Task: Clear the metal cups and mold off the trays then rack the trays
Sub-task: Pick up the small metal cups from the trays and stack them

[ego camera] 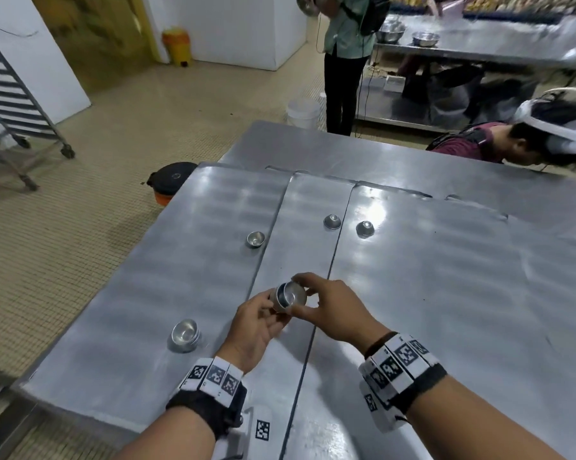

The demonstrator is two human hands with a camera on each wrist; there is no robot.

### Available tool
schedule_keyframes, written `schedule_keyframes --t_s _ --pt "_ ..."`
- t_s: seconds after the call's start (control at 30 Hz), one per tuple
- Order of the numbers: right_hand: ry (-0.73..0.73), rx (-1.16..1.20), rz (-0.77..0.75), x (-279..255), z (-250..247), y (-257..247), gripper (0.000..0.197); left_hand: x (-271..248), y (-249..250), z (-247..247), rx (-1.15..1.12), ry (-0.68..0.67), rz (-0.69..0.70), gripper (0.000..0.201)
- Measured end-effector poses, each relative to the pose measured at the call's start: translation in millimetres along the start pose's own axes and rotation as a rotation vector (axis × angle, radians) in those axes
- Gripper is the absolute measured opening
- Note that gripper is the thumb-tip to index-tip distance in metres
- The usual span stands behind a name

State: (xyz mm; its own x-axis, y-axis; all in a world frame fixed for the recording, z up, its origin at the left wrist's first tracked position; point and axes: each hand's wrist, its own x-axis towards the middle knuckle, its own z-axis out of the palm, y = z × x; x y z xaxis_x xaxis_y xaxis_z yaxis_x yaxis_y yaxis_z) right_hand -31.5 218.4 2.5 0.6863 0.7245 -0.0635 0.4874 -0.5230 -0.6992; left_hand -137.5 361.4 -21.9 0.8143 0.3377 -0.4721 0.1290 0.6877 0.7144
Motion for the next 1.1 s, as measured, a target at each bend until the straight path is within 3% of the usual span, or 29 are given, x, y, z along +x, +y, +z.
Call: schedule_keyframes --t_s 0.17,0.27,0.33,0.6,0.9,1.1 --pt "0.058 -0.032 0.019 -3 16 -1 0.059 0 -5 7 0.009 0.010 0.020 0.031" --pt "-0.012 -0.003 0.020 -5 18 -4 0.082 1 -3 1 0.108 0.047 0.054 0.032" --pt "-0.050 0.018 0.044 -2 17 -2 0.088 4 0 -7 0.123 0.094 0.052 0.034" --pt "-0.001 -0.082 0.200 77 9 13 0.061 12 14 -44 0.065 0.218 0.025 0.018" --pt "-0.099 -0.408 0.088 203 44 -13 0.049 13 34 -57 0.108 0.188 0.001 0.013" --pt "-0.165 -0.698 0.081 243 67 -8 0.043 9 43 -65 0.129 0.157 -0.032 0.014"
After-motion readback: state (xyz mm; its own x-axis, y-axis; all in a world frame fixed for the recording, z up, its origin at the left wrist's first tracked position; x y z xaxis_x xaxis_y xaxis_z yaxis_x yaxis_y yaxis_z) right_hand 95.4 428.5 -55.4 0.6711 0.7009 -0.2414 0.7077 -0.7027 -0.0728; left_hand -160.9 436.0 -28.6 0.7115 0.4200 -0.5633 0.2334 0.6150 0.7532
